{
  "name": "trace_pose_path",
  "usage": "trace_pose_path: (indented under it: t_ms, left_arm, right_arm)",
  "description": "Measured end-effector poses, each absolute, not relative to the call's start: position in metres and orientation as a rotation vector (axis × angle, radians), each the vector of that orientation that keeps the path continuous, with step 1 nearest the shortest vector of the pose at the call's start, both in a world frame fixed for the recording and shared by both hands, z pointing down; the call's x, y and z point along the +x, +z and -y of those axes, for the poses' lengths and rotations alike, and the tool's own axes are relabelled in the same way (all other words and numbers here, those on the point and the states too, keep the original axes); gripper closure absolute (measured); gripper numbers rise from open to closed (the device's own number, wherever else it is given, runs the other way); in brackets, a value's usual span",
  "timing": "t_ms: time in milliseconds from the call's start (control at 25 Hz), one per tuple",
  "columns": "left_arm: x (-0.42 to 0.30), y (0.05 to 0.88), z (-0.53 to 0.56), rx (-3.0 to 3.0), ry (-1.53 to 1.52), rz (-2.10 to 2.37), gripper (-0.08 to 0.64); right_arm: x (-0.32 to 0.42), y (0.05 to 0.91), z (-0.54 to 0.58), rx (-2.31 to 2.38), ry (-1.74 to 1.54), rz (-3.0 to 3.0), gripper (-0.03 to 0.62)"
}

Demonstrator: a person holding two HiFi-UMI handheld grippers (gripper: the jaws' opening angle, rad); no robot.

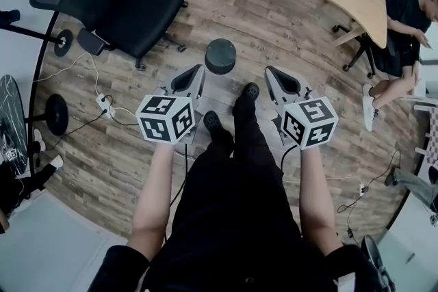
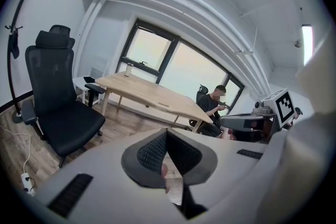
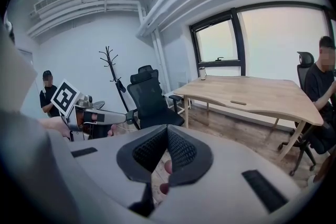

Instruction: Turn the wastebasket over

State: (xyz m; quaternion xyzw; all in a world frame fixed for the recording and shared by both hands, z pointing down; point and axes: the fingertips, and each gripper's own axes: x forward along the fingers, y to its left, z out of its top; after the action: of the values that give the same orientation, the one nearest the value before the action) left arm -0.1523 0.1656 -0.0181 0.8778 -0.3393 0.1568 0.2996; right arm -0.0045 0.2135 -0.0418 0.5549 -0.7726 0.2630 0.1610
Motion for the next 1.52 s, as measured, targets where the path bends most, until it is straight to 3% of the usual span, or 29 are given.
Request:
trace_pose_path:
  t_ms: [440,1520]
  left_arm:
    - [-0.14,-0.005,-0.149,2.353,0.481,0.897,0.545]
    - [-0.09,0.081,-0.073,2.086,0.68,1.089,0.54]
  right_arm:
    - [0.005,-0.015,-0.187,1.557,0.8,2.186,0.559]
    - [0.04,0.091,-0.077,0.882,0.864,2.237,0.555]
